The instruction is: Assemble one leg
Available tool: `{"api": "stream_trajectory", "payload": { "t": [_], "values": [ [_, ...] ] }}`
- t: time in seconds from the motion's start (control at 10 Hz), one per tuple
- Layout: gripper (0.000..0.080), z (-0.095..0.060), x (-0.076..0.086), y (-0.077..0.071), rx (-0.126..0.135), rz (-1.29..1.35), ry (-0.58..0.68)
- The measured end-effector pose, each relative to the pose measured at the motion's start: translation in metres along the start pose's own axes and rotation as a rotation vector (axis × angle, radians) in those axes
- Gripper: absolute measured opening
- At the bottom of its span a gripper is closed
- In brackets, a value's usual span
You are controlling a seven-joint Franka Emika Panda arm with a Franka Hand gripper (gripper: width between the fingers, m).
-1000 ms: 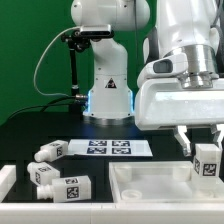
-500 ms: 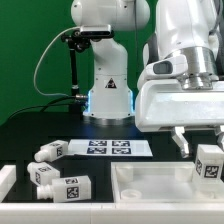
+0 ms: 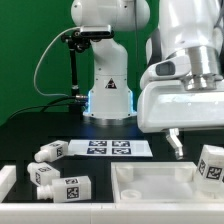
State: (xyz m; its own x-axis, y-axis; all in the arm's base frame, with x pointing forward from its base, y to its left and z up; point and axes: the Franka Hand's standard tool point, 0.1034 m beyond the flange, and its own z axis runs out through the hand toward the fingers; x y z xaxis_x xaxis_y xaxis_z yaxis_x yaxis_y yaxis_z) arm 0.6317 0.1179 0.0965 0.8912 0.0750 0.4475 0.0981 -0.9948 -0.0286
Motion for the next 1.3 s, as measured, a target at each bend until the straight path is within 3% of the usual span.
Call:
{"api": "stream_trajectory", "payload": {
  "t": [0.1,0.2,0.3,0.5,0.7,0.9,1.0,1.1,1.2,1.3],
  "values": [
    [0.0649,0.002,0.003,-0.005,0.015,0.047,-0.119],
    [0.0649,-0.001,0.019,-0.013,0.027,0.101,-0.212],
    [0.0649,0.002,0.024,-0.011,0.027,0.093,-0.228],
    [0.0649,0.012,0.009,0.007,0.024,0.105,-0.437],
    [0.0649,0.019,0.001,0.006,0.029,0.118,-0.563],
    [0.0649,0.022,-0.003,0.003,0.020,0.146,-0.566],
    [0.0562,0.022,-0.003,0.004,0.019,0.148,-0.566],
    [0.0417,0.022,-0.003,0.004,0.006,0.205,-0.567],
    [0.0417,0.022,-0.003,0.004,-0.020,0.292,-0.568],
    [0.0285,0.023,-0.003,0.004,-0.037,0.349,-0.568]
  ]
}}
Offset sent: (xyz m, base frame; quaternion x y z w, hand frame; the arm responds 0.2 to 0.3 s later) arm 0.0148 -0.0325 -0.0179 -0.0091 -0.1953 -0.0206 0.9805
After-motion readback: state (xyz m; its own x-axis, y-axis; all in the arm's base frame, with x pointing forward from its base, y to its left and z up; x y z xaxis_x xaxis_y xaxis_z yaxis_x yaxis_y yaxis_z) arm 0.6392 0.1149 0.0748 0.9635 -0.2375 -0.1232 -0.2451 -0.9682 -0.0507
